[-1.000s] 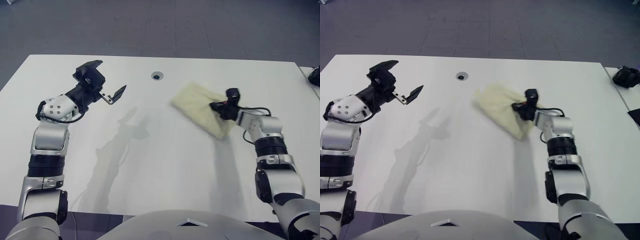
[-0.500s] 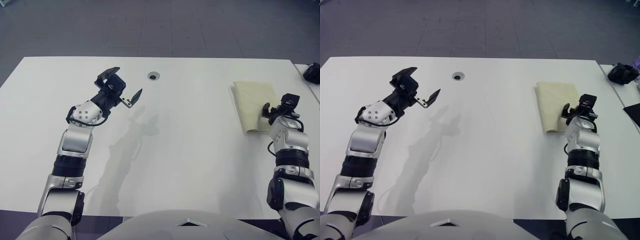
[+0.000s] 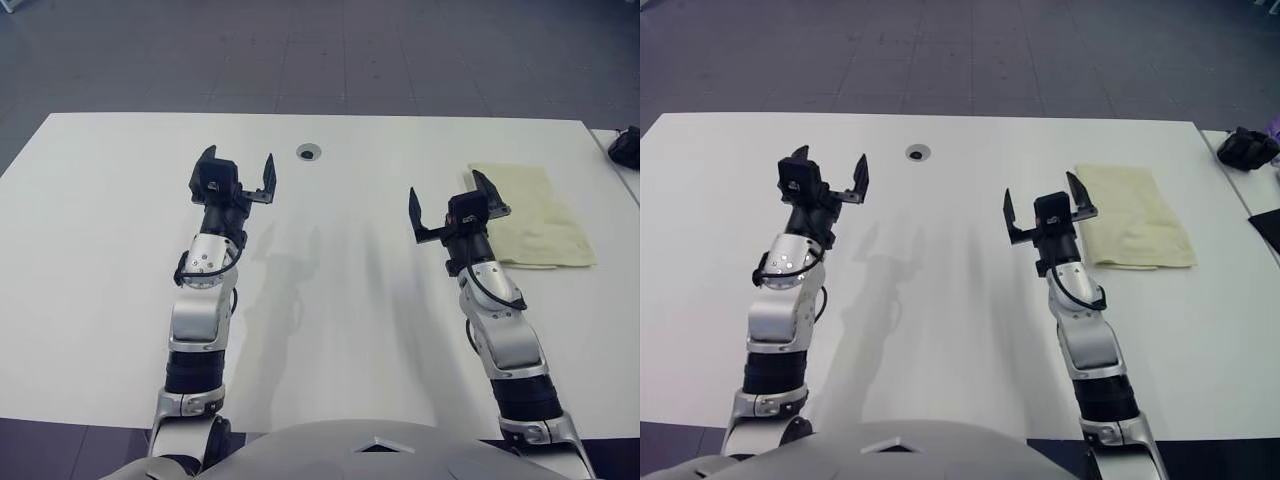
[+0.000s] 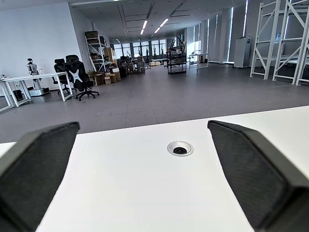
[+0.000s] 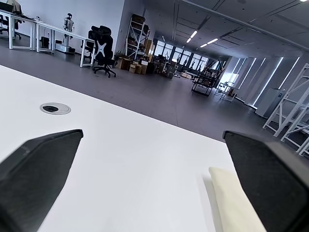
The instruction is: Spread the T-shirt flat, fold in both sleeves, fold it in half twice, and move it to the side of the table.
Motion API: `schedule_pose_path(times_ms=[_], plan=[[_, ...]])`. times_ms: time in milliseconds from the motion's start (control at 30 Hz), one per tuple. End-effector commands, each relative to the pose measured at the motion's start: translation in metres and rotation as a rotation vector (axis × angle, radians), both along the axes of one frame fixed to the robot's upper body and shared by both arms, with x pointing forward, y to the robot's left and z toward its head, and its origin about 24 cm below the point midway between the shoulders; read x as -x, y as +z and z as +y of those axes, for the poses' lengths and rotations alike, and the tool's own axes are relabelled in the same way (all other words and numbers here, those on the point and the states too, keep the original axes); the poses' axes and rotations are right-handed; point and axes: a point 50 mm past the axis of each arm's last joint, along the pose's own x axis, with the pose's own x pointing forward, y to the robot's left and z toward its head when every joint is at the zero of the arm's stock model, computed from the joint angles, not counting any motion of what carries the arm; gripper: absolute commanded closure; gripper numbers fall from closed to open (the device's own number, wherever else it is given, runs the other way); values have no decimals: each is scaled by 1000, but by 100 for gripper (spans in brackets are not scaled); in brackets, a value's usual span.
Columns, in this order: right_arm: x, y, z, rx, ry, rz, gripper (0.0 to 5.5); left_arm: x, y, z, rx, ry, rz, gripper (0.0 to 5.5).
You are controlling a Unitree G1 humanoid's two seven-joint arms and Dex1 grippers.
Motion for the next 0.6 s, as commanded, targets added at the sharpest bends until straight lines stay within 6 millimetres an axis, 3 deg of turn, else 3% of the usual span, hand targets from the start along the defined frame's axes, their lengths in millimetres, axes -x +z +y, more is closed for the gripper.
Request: schedule_pose_path(times_ms=[33,67,133,400,600], plan=[[-1,-1,-2,-8,-35,19,10,0,3,1,-44,-8,-20,145],[-1,-3,-2,-9,-50,26,10,-2,3,1,-47,-13,-20,165],[0,-6,-3,-20,-73,41,10,-4,6,3,-59,-19,-25,144],[-1,-8,0,-28,-85,42,10,-6,4,10,-85,-6,-17,12],[-4,-7,-6,-4,-84,52,10,-3,1,7,-124,4,-35,12]])
